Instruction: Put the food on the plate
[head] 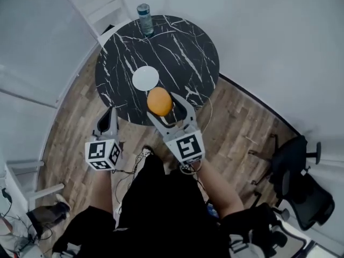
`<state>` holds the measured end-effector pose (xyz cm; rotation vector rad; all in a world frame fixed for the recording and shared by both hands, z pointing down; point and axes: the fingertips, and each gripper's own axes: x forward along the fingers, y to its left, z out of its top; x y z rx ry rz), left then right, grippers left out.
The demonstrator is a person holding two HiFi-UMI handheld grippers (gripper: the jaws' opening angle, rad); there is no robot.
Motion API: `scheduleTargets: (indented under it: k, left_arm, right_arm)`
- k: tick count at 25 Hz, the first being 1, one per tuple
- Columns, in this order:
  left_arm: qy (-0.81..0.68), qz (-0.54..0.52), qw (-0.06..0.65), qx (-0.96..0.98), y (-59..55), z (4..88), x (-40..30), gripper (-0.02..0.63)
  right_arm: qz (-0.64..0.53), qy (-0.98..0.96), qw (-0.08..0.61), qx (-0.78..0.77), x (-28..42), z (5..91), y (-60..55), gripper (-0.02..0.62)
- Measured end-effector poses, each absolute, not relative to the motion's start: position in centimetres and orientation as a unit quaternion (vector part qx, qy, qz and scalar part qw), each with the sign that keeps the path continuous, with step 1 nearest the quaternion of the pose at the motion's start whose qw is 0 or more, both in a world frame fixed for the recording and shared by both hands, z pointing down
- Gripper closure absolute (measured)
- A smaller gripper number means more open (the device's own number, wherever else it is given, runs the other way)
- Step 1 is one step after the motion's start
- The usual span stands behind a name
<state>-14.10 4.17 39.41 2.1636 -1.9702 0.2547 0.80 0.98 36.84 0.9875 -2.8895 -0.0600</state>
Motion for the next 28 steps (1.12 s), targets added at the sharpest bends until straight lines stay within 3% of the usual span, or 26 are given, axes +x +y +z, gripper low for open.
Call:
scheduleTargets:
  k: [15, 28]
  left_arm:
    - [-0.540, 0.123, 0.097, 0.827, -1.1, 41.3, -17.5, 0.606]
    - [-0.484, 0.115, 0.168, 0.851, -5.3, 44.8, -16.7, 0.606]
  right_arm:
    - [0.004, -0.912, 0.082, 0.401, -4.6, 40.0, -1.6, 0.279]
    - [-0.013, -0.915, 0.152, 0.374, -6.1, 44.7, -5.2, 0.279]
